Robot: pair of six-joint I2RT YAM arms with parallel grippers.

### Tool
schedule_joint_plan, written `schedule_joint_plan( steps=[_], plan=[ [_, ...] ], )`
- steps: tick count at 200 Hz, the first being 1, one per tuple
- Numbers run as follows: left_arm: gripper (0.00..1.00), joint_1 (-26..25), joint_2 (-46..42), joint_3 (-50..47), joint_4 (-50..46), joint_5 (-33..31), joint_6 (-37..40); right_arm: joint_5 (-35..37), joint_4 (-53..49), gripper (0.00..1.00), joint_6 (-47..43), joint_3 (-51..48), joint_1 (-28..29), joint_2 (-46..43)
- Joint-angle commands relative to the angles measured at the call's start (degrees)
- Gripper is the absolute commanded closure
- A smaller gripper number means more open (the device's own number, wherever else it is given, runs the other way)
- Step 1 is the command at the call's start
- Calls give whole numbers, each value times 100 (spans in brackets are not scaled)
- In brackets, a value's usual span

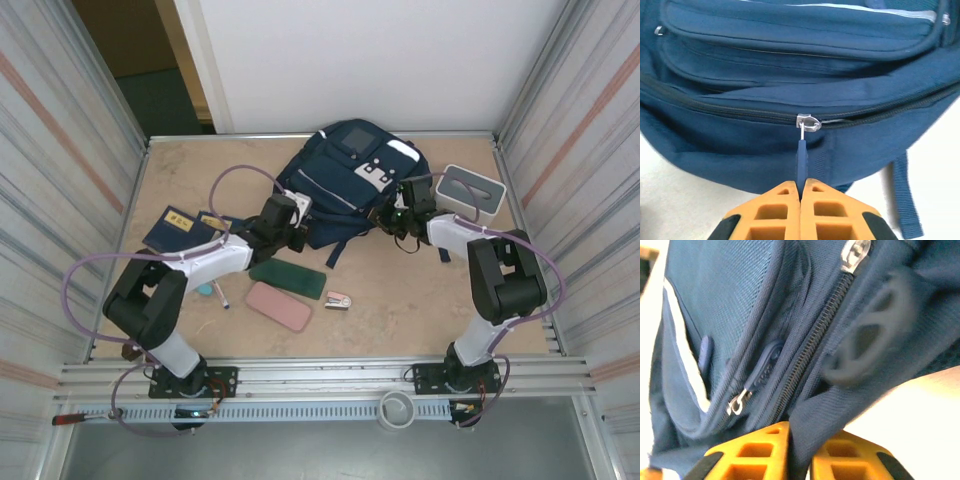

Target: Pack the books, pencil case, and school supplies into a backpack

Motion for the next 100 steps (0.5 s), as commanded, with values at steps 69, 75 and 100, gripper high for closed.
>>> schedule_joint_plan(
  steps=[69,75,100],
  plan=[
    [100,402,-521,91,-189,1172,-175,849,-965,26,-4390,549,1297,-994],
    [100,419,-526,89,-189,1202,-197,849,-908,25,-4460,642,1383,-855],
    [100,437,-530,87,-188,1257,-225,798,-897,25,-4737,1172,1625,-139]
  ],
)
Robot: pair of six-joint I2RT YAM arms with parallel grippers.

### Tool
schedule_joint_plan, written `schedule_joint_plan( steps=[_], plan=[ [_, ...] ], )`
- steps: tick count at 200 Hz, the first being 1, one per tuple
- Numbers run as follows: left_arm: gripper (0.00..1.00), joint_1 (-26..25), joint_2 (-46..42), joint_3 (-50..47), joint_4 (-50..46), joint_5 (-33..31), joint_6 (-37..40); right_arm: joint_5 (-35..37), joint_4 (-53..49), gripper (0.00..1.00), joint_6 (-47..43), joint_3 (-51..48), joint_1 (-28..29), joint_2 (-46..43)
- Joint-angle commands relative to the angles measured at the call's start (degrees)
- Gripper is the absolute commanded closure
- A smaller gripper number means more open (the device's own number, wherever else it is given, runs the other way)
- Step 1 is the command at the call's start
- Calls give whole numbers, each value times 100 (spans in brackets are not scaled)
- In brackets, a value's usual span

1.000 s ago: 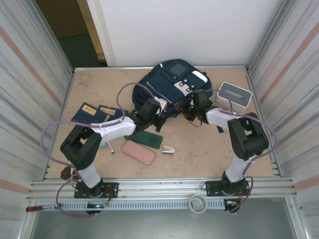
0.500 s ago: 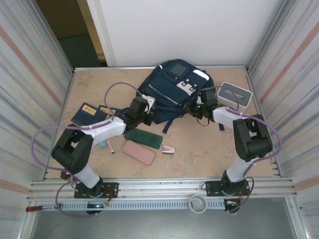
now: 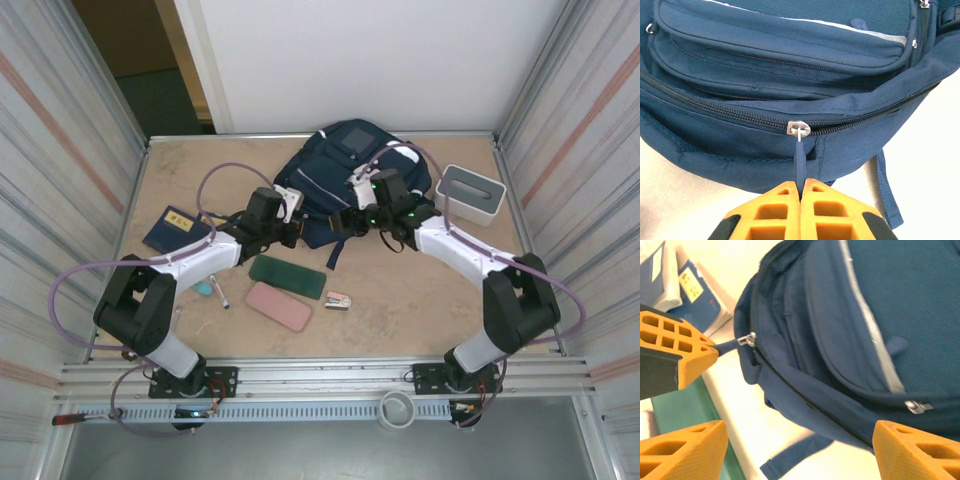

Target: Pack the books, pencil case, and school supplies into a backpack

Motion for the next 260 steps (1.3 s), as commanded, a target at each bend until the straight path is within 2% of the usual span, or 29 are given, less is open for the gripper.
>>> schedule_joint_plan(
  steps=[1,23,34,61,82,107,140,190,217,237,260],
  plan=[
    [100,41,-257,102,-18,276,-104,152,-46,25,-752,475,175,655],
    [100,67,-239,85,-18,232,-112,172,12,28,-896,800,293,1198],
    [100,85,-207,60,-4,192,-123,179,23,33,-894,917,298,1398],
    [100,186,-151,-9,-1,106,-210,315,14,58,-964,938,283,1611],
    [100,242,-168,-56,-23,-152,-239,517,-105,84,-1057,781,248,1529],
    [100,270,-230,-35,-134,-721,-207,619,-154,99,-1121,425,119,1171],
    [100,320,-149,166,-335,-1452,-93,264,-229,100,-1165,70,-91,632],
    [100,668,224,522,-522,-1478,-198,-168,-559,100,-1446,-92,-268,314],
    [100,753,410,768,-636,-1267,-186,-238,-619,100,-1457,-213,-440,198],
    [100,745,451,838,-669,-807,-182,-356,-668,100,-1400,-243,-560,76],
    [100,676,314,743,-690,-310,-320,-532,-724,89,-1274,-199,-555,-66]
  ],
)
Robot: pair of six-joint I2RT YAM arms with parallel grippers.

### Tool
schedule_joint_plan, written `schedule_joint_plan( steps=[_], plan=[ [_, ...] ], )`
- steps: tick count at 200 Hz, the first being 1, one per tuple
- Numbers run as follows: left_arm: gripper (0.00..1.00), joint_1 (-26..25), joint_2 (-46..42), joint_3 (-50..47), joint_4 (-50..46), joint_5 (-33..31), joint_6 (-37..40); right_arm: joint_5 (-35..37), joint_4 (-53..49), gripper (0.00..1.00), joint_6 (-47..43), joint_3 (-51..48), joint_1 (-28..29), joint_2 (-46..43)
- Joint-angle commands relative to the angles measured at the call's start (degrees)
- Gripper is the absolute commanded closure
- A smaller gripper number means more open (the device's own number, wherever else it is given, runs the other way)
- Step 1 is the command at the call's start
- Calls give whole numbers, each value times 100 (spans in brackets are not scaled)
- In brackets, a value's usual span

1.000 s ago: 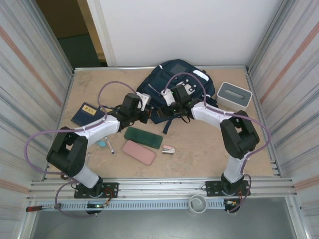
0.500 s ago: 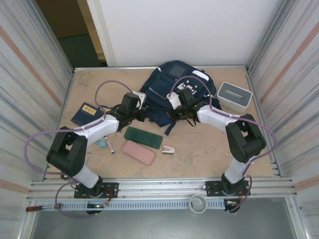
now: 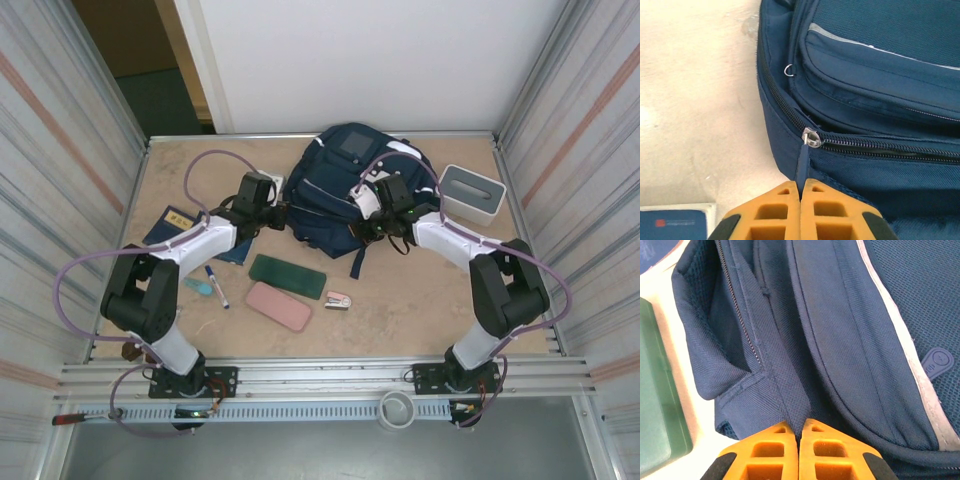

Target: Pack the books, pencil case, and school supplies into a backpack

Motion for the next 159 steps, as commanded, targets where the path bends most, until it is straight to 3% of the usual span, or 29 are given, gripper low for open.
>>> schedule_joint_plan(
  steps=[1,36,81,131,159],
  plan=[
    [100,50,-106,66,-216,302,-175,-186,-357,88,77,-7,-78,-433],
    [100,-230,-365,-106,-368,687,-362,-442,-161,60,308,-33,170,-633],
    [100,-503,-648,-143,-423,1171,-505,-574,131,44,315,396,680,-129],
    [100,-553,-712,-118,-487,1239,-535,-583,267,40,185,771,893,696],
    [100,-544,-644,-127,-498,1031,-463,-481,377,48,179,758,874,960]
  ],
)
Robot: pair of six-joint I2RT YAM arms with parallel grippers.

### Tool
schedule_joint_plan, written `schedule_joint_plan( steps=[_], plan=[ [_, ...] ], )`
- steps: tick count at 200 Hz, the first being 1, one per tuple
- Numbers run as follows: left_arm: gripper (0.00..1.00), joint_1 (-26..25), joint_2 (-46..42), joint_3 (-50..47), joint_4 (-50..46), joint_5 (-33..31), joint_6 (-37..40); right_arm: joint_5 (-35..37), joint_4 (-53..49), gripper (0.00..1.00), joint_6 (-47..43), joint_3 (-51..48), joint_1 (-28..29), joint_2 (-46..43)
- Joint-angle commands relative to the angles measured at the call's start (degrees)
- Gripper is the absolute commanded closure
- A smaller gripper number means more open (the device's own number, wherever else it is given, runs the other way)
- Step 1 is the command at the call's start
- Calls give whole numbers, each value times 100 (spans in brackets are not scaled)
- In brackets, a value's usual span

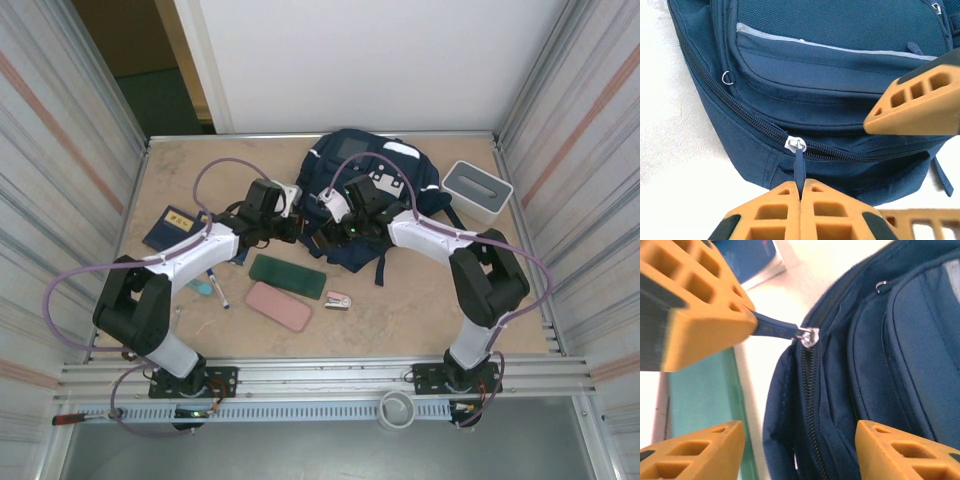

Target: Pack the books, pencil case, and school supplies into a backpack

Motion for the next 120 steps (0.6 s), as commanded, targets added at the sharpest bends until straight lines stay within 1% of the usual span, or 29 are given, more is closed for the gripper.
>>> schedule_joint_plan(
  steps=[1,7,18,19,22,28,37,52,61,120],
  plan=[
    [100,-6,-205,-27,45,-24,10,13,91,48,-90,142,1,216],
    [100,3,-166,-18,31,-62,41,54,84,54,-90,144,8,250],
    [100,18,-94,-9,8,-155,87,135,89,69,-70,126,5,276],
    [100,19,-87,-9,5,-162,94,151,89,71,-58,122,5,275],
    [100,34,-69,-9,-4,-193,105,166,89,73,-56,117,5,274],
    [100,50,-40,-16,-8,-268,123,189,89,80,-58,92,7,258],
    [100,101,-3,-34,-2,-350,138,246,106,84,-33,43,-8,211],
    [100,221,14,-100,77,-459,143,299,115,95,-32,-57,-9,92],
    [100,291,34,-113,115,-511,149,307,114,100,-31,-139,-14,9],
    [100,658,499,103,266,-800,310,190,80,100,53,-512,-36,-508]
  ],
)
